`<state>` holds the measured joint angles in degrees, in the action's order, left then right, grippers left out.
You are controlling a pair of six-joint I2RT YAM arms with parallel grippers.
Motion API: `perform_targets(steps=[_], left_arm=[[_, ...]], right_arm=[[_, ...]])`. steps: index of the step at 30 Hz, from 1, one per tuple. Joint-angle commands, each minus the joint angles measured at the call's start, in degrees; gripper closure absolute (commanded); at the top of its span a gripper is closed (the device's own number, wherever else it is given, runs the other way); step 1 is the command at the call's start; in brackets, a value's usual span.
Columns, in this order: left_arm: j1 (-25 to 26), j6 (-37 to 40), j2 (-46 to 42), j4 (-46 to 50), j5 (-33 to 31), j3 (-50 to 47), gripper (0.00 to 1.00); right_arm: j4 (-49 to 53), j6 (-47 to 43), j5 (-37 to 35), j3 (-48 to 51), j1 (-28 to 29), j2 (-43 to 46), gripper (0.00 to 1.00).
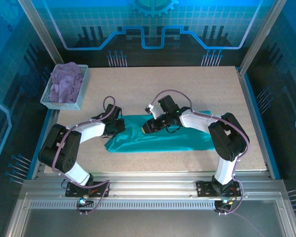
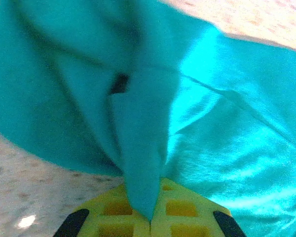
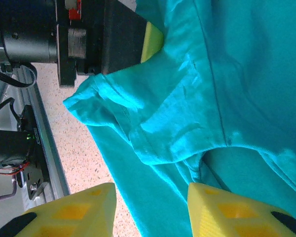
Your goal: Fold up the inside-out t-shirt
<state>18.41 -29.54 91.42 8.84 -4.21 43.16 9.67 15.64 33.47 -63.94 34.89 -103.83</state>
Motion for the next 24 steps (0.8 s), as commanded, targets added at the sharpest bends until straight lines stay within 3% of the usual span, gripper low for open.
perform_targets(steps=[1,8,14,17,20,24], left_arm=[[2.0,1.1,-0.6,-1.1,5.2,-1.8,1.00],[-0.9,1.6,-7.9,6.5,-1.7,-0.1,1.00],[-9.5,3.8,-9.8,20.9,-8.6,7.9,1.00],[-12.4,8.1,-10.6,26.1,-16.6,12.3,1.00],[-13.8,12.9,-8.1,31.9,-30.9,18.5,1.00],[-13.6,14.5,-2.3,36.3,-36.3,26.0,1.00]], right_arm=[[1.7,-0.3,-0.2,0.0,-1.2,1.3,0.57],[2.4,-1.4,-1.3,2.8,-4.7,6.8,0.57],[7.9,-1.6,-6.7,4.0,-8.7,11.3,0.56],[11.8,-0.3,-12.8,4.7,-10.2,13.7,0.55],[15.1,-0.3,-17.6,5.5,-11.0,15.8,0.55],[17.3,-1.0,-21.8,7.1,-11.7,18.9,0.55]])
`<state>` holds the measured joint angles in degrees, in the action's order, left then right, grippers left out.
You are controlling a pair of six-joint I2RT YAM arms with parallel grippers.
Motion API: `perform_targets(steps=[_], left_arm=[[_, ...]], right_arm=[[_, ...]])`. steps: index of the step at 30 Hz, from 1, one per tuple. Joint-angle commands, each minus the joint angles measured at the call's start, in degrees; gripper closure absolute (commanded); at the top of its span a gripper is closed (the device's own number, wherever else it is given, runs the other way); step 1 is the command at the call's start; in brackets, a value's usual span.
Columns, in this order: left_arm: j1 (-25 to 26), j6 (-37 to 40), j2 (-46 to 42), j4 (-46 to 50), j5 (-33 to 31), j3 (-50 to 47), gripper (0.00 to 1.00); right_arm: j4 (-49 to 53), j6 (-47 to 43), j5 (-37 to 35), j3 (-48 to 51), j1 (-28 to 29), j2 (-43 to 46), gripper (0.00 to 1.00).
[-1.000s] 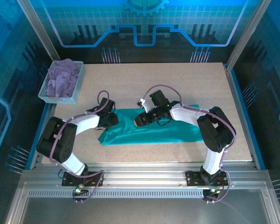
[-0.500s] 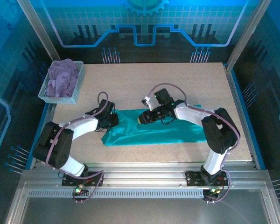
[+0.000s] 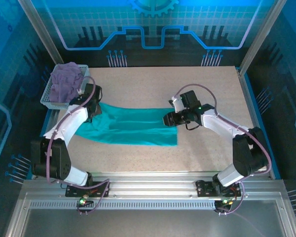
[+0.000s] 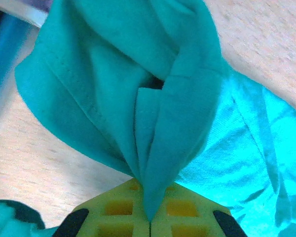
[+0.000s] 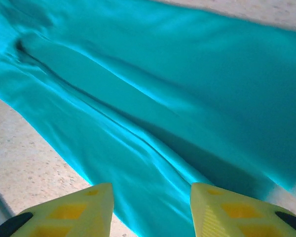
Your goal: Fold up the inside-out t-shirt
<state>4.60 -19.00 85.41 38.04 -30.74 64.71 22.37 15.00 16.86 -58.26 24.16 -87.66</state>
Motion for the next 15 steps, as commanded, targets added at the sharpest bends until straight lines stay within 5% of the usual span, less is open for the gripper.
perform_targets(steps=[1,5,15], left_arm=[[1.2,3.8,5.3,8.8,-10.7,6.3,1.00],[9.4,2.5,10.5,15.0,-13.6,13.2,1.00],[26.8,-5.2,22.0,26.9,-4.6,28.5,1.00]], right_arm=[[4.9,-0.4,-6.0,1.7,-1.1,3.3,0.54],[4.9,0.0,-8.0,3.7,-2.6,5.8,0.54],[4.8,0.1,-7.4,4.6,-4.1,6.2,0.54]])
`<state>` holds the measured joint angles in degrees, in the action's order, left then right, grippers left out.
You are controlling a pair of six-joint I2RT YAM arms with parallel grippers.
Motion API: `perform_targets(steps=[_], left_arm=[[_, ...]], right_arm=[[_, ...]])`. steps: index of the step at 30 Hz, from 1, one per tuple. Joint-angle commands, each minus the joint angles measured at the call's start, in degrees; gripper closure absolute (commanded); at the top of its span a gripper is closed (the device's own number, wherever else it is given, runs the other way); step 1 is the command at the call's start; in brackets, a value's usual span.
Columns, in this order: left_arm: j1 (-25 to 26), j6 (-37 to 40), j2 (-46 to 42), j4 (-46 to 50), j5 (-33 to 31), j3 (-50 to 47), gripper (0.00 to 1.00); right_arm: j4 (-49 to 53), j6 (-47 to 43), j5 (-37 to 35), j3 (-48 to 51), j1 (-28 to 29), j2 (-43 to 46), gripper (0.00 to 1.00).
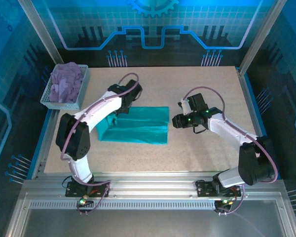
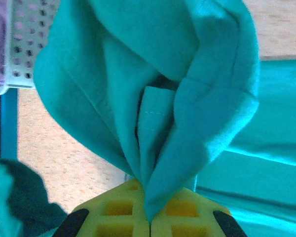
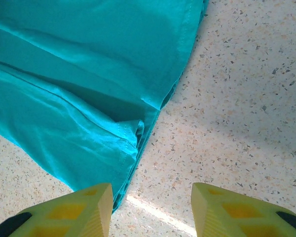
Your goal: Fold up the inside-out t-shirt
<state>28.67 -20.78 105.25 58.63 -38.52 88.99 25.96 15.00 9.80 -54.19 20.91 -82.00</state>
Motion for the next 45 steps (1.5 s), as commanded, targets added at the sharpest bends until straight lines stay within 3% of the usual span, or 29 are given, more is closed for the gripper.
perform_targets(steps=[1,8,10,15,17,21,25,28,30,36,39,45], left_arm=[[4.5,-4.0,3.6,6.7,4.7,5.9,1.00],[11.9,-7.3,13.7,6.9,15.7,18.0,1.00],[12.7,-8.4,15.7,3.5,21.0,19.2,0.81],[13.1,-11.8,17.2,-11.5,41.9,17.3,0.56],[13.0,-12.6,14.9,-16.4,46.5,15.4,0.50],[11.2,-11.9,2.1,-23.9,44.7,1.7,0.40],[2.4,-14.9,-11.9,-29.7,40.9,-18.3,0.30],[-5.3,-15.0,-14.0,-33.2,43.8,-25.8,0.27],[-7.6,-13.7,-11.7,-35.0,46.2,-25.9,0.26],[-7.9,-9.4,-0.8,-37.0,51.1,-19.1,0.22],[-6.2,-9.4,-1.0,-40.5,55.6,-19.9,0.22],[2.1,-10.2,-5.9,-42.6,56.2,-25.0,0.23]], right_arm=[[1.3,0.1,-0.4,0.6,-0.9,0.6,0.54],[2.3,0.8,-2.2,1.2,-1.5,1.5,0.54],[2.4,1.5,-3.1,2.0,-2.1,2.0,0.54],[1.5,3.6,-4.3,5.1,-4.6,4.5,0.52],[0.6,4.2,-4.6,6.2,-5.3,5.6,0.50],[-3.1,4.4,-0.3,7.1,-4.9,5.8,0.48],[-7.7,4.0,3.6,4.2,0.4,1.9,0.45],[-8.3,4.1,2.6,-1.2,4.8,-3.2,0.45],[-8.9,4.5,2.2,-3.2,6.0,-5.6,0.45],[-8.1,5.3,2.6,-5.6,6.5,-8.0,0.45],[-6.6,5.1,-0.2,-5.1,6.5,-7.2,0.45],[-4.2,3.4,-2.9,-3.9,2.2,-5.7,0.45]])
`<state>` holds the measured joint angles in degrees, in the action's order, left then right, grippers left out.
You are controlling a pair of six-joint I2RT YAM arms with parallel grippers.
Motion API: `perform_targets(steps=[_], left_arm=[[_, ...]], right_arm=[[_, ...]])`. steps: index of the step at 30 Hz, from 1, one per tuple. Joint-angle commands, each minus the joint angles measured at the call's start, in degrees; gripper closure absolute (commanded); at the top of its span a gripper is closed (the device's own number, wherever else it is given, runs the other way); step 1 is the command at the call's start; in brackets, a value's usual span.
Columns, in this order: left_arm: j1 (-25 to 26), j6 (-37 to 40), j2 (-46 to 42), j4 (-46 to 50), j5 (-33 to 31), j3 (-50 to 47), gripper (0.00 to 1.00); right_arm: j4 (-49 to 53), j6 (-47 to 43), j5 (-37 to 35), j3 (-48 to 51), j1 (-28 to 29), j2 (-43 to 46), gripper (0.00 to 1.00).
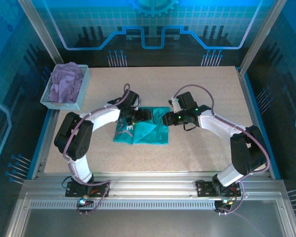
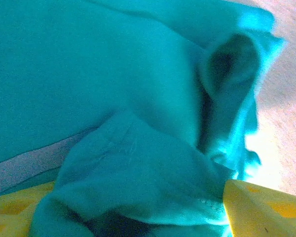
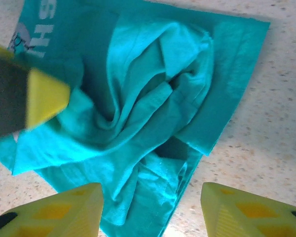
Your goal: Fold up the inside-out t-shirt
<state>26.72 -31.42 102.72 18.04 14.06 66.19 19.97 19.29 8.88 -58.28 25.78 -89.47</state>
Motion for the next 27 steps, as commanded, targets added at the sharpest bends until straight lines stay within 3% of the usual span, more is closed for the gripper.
perform_targets(steps=[1,9,12,17,22,27], left_arm=[[5.9,0.1,-3.8,-2.4,2.9,-2.9,0.23],[18.1,-3.2,-3.1,-8.6,7.6,-4.7,0.24],[18.9,-2.5,-4.5,-10.0,9.3,-4.7,0.23],[13.8,-0.7,-13.8,-9.9,5.4,-10.0,0.21],[1.7,-5.3,-17.6,-6.4,3.0,-15.3,0.21],[-3.0,-3.5,-19.1,-3.8,-1.5,-16.7,0.22]], right_arm=[[1.8,-0.8,-1.5,0.4,-3.8,1.8,0.45],[2.0,0.2,0.0,-1.4,-9.7,0.6,0.44],[1.0,0.9,4.3,-3.7,-9.3,-3.1,0.45],[-1.5,1.4,7.8,-6.8,-4.2,-8.3,0.43],[3.0,4.6,1.1,-11.8,-2.6,-16.3,0.39],[4.4,4.5,-2.5,-12.8,-3.9,-18.0,0.39]])
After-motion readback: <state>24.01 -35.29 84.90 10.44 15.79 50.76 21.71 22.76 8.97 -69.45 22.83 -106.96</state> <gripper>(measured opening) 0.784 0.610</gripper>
